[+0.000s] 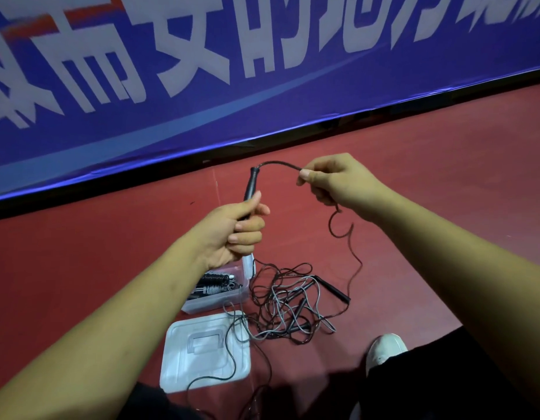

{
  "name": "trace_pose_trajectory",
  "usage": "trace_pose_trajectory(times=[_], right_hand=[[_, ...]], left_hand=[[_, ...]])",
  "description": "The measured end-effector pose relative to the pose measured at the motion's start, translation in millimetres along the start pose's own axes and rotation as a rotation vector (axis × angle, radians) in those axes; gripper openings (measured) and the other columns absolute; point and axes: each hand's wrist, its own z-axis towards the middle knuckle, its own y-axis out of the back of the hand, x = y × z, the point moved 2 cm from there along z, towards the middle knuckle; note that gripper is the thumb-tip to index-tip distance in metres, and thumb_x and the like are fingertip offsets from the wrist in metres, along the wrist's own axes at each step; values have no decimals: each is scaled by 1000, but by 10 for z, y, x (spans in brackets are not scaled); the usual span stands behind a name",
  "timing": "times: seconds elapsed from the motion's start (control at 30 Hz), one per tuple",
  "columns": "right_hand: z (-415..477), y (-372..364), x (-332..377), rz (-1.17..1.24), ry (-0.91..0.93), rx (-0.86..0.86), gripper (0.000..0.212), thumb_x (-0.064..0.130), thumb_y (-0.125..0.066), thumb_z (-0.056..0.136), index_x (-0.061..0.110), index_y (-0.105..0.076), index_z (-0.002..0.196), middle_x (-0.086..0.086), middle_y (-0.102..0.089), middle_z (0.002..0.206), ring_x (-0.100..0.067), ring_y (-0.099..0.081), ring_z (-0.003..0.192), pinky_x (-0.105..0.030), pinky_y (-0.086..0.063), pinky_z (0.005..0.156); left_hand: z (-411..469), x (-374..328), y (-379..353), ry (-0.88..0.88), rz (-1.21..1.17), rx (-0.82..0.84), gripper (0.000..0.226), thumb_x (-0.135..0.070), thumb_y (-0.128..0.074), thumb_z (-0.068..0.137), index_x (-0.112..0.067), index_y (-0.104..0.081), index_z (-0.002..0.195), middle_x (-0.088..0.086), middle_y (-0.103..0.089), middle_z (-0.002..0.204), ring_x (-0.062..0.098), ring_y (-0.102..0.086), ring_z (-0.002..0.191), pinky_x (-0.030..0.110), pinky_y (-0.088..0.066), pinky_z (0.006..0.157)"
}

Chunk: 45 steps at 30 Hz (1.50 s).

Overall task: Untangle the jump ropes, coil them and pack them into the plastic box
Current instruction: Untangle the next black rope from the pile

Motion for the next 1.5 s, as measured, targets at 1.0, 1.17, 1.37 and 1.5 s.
trace_pose_trajectory(times=[1.0,1.17,1.37,1.5], right_hand=[[-47,-68,-282,-295,-215,456,20,17,-62,96,4,-69,83,-8,-62,64,-15,-58,58,-24,-48,62],[-35,147,-678,-127,-377,328,13,12,-59,97,9,-67,87,-11,-68,80,-24,-63,85,-37,-47,84],[39,-233,-241,-178,-150,269,18,15,-62,96,2,-74,92,0,-44,58,-11,-39,47,-25,-36,47],[-60,-509,149,-259,-32,385,18,19,-64,94,6,-75,88,1,-46,56,-13,-38,46,-21,-32,43]], left_hand=[[-107,-447,582,-440,-19,-471,22,-8,-52,98,-14,-50,78,-6,-39,55,3,-37,42,13,-27,43],[-179,-513,924,-417,220,-665,19,-11,-54,99,-13,-54,79,-8,-45,51,7,-43,48,14,-28,41],[-244,-464,744,-286,1465,-690,17,-20,-60,97,-12,-57,82,6,-49,70,17,-45,55,20,-30,48],[-206,-321,458,-360,1070,-467,17,-34,-63,93,-25,-70,105,-2,-73,101,20,-67,96,31,-51,89]])
